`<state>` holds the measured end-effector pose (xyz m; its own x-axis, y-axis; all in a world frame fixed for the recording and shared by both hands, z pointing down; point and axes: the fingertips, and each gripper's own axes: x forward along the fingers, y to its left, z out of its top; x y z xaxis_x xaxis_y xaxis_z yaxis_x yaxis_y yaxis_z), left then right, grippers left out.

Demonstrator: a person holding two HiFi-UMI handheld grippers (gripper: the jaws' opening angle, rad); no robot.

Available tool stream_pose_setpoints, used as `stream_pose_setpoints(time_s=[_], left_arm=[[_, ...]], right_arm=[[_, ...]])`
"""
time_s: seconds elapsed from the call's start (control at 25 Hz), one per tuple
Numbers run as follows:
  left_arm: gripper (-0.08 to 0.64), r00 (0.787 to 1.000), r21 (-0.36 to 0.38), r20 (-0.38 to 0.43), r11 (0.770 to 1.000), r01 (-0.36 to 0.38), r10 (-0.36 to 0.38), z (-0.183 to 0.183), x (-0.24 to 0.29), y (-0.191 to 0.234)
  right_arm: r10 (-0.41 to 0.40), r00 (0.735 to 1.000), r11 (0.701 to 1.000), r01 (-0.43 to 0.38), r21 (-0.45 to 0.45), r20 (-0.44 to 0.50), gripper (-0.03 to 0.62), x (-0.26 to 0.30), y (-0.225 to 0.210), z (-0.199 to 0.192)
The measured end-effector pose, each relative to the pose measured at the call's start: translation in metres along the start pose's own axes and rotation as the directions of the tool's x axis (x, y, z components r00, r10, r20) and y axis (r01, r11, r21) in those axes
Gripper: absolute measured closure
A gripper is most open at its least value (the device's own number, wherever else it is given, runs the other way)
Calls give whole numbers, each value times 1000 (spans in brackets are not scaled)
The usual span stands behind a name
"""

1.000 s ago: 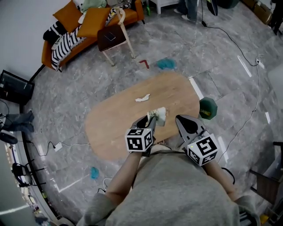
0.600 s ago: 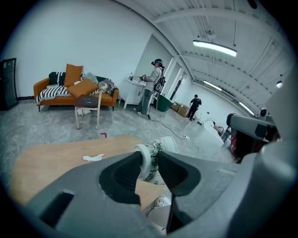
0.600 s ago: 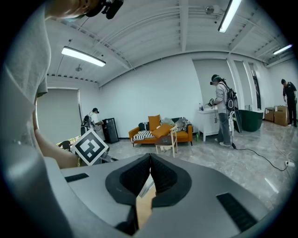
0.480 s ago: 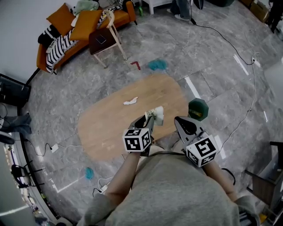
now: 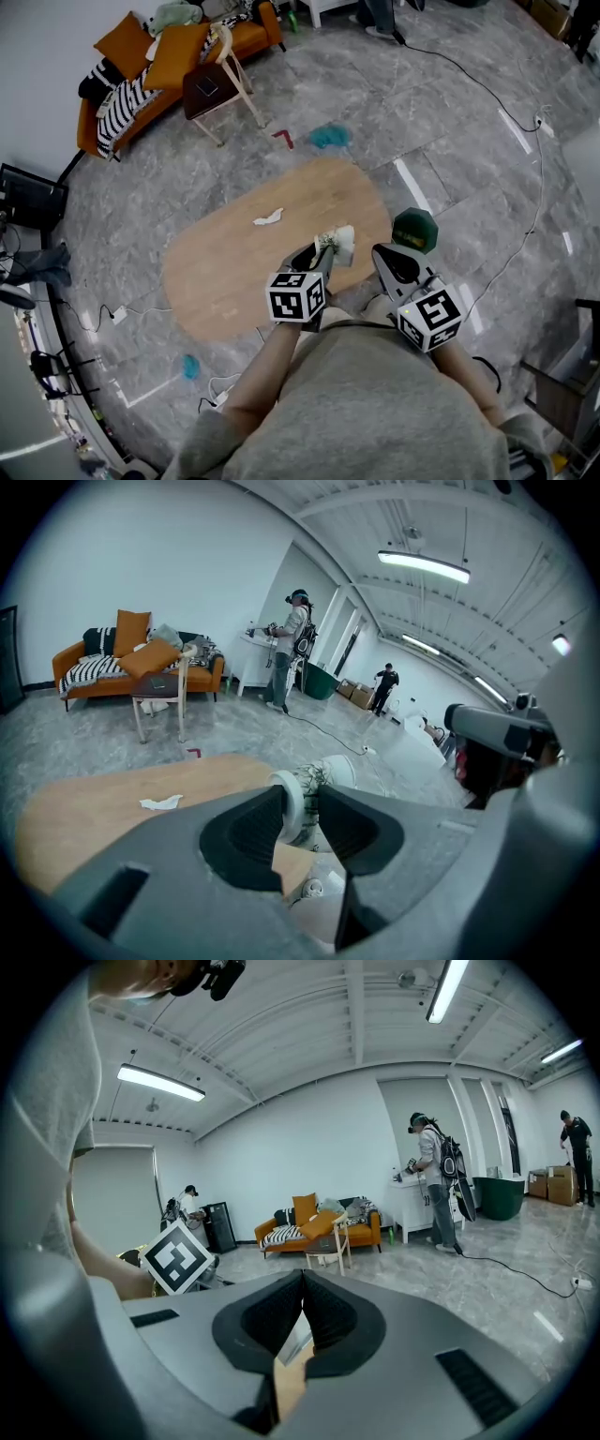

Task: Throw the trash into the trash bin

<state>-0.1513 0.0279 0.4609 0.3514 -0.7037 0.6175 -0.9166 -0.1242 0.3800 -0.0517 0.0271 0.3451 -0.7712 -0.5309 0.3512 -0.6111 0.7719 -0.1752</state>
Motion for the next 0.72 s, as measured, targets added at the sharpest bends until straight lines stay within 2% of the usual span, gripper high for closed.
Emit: stream_pose_setpoints(time_s=[0.72], left_arm=[[434,1000,-4,14,1000,-25,25,10,49,-63]], right_arm=[[0,1000,1000,0,3,11,584,-39,-84,-3]])
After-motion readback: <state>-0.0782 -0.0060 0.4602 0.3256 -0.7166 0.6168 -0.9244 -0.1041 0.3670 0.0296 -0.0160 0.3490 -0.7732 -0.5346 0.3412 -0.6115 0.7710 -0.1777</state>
